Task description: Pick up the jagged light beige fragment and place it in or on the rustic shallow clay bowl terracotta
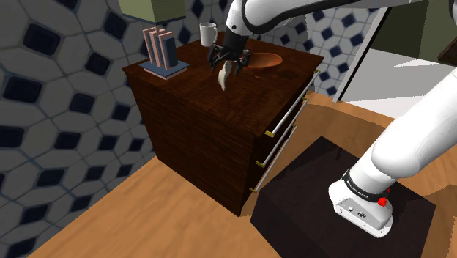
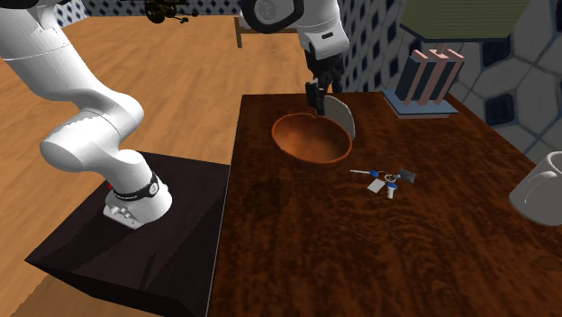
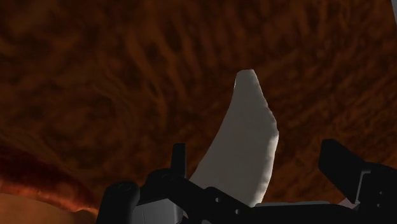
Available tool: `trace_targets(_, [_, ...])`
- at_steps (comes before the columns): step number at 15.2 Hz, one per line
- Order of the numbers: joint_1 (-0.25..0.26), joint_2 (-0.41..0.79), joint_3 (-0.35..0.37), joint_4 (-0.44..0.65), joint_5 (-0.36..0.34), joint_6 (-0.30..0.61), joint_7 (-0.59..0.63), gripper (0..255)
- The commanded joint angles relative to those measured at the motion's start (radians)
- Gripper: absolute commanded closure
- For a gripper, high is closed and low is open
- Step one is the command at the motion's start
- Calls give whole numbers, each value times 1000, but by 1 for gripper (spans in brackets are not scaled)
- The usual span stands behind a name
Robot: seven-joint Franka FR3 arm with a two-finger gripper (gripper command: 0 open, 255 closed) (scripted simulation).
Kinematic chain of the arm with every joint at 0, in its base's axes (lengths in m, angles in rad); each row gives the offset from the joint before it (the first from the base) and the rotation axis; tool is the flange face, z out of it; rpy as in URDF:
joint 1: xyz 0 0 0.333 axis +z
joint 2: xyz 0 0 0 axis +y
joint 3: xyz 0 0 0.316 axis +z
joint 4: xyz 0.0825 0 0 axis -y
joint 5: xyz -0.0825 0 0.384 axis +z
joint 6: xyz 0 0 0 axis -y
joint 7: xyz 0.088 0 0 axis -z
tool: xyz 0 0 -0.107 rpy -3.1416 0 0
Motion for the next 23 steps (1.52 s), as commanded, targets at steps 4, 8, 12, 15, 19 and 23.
trace_targets(4, [0, 1, 0, 0, 0, 1, 0, 0])
trace_targets(8, [0, 1, 0, 0, 0, 1, 0, 255])
trace_targets(12, [0, 1, 0, 0, 0, 1, 0, 255])
trace_targets(15, [0, -1, -1, 11, 0, -12, 1, 255])
trace_targets(19, [-2, -9, -2, 57, -1, -65, 3, 255])
trace_targets(23, [-3, -12, -4, 107, -3, -119, 7, 255])
